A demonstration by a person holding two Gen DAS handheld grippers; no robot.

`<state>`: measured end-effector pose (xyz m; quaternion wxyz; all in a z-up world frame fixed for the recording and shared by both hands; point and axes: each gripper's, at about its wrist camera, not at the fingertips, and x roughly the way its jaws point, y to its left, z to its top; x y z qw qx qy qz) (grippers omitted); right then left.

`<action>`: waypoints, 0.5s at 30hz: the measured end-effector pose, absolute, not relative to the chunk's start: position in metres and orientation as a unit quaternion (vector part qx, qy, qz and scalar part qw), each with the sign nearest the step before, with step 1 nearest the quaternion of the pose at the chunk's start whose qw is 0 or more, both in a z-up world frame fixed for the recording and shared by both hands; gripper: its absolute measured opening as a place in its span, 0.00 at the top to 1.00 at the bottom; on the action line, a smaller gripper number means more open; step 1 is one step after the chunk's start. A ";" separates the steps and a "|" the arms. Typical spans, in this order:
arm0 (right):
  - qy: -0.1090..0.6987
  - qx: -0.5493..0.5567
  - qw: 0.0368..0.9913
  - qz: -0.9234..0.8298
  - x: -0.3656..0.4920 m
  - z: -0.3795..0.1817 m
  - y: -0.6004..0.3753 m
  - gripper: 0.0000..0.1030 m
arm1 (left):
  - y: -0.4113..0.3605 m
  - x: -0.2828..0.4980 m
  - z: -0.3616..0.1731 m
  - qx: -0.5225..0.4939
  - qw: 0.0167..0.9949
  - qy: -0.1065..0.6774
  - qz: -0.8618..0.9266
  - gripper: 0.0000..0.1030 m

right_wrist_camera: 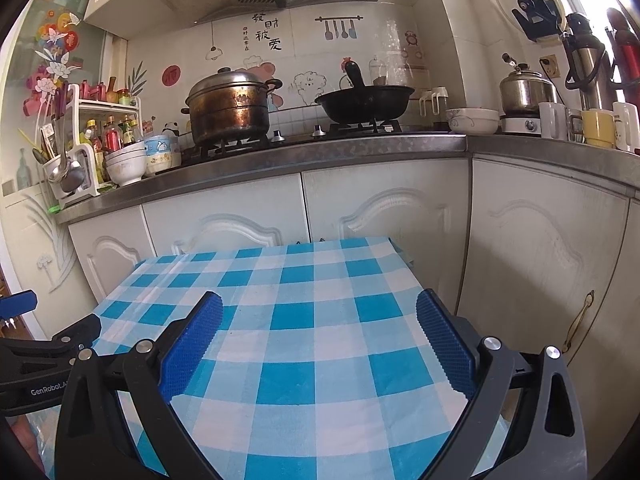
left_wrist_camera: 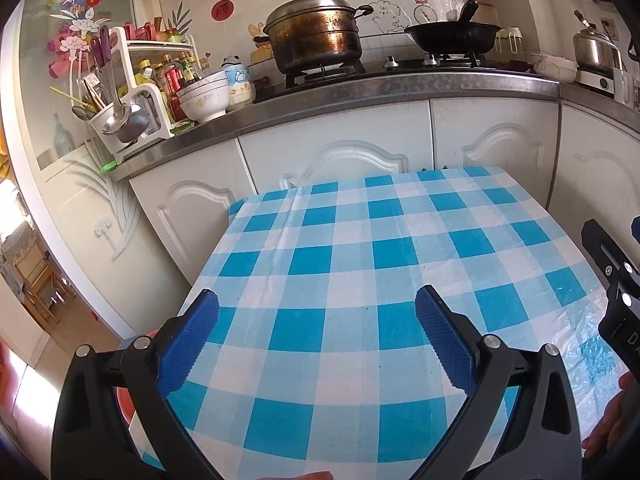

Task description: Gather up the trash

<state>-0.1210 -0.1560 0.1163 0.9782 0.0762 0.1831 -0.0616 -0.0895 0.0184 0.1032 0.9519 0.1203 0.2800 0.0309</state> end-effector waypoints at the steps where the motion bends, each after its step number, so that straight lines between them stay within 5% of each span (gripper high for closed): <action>1: 0.184 0.076 0.978 -0.062 -0.121 0.116 -0.156 0.06 | 0.019 -0.089 0.102 0.119 0.952 0.282 0.030 0.04; 15: 0.196 0.068 0.976 -0.059 -0.115 0.109 -0.153 0.06 | 0.023 -0.082 0.090 0.112 0.947 0.298 0.029 0.04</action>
